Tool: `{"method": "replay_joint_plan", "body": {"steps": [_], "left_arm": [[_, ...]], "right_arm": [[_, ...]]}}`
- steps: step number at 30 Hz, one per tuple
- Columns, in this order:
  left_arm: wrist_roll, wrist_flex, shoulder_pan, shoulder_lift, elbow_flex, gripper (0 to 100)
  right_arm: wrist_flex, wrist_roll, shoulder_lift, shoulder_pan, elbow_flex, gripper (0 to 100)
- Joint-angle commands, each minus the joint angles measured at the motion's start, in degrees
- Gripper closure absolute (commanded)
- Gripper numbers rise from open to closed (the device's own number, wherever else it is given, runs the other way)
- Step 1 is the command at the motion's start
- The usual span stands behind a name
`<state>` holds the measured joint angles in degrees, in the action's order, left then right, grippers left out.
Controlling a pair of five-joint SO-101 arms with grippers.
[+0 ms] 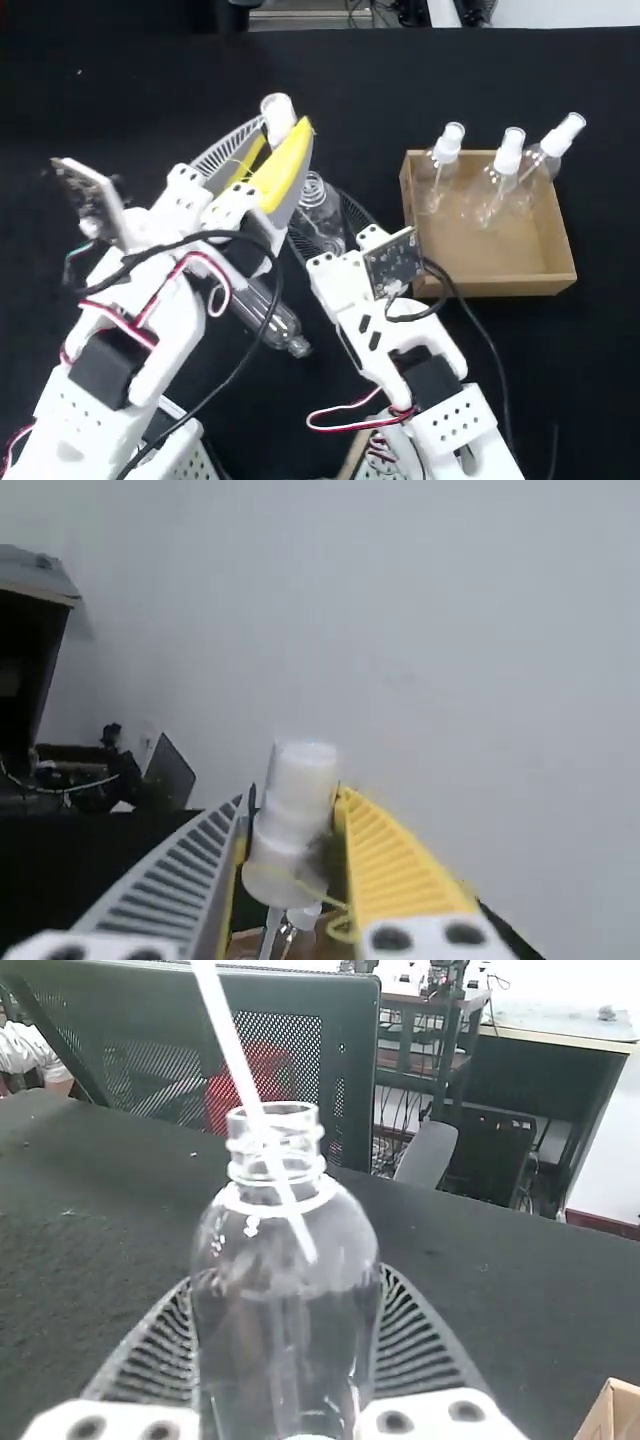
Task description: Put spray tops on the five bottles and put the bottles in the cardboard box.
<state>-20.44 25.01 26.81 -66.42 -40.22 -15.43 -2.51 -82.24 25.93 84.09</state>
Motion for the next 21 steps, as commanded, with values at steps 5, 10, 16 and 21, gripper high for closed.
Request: {"method": "replay_joint_plan", "body": {"steps": [5, 10, 16, 21], "left_arm": [[-1.05, 0.35, -0.57, -0.53, -5.05, 78], [2.29, 0.44, -2.24, -0.53, -2.07, 79], [4.04, 5.80, -8.84, 0.09, 3.12, 79], [4.22, 5.71, -10.42, 0.18, 3.12, 79]], "right_arm": [[1.67, -0.09, -2.07, 0.26, -0.57, 98.8], [1.49, -0.09, -2.07, 0.26, -0.48, 98.8], [1.49, 0.00, -2.07, 0.26, -0.48, 98.8], [1.49, 0.09, -2.07, 0.26, -0.48, 98.8]]}}
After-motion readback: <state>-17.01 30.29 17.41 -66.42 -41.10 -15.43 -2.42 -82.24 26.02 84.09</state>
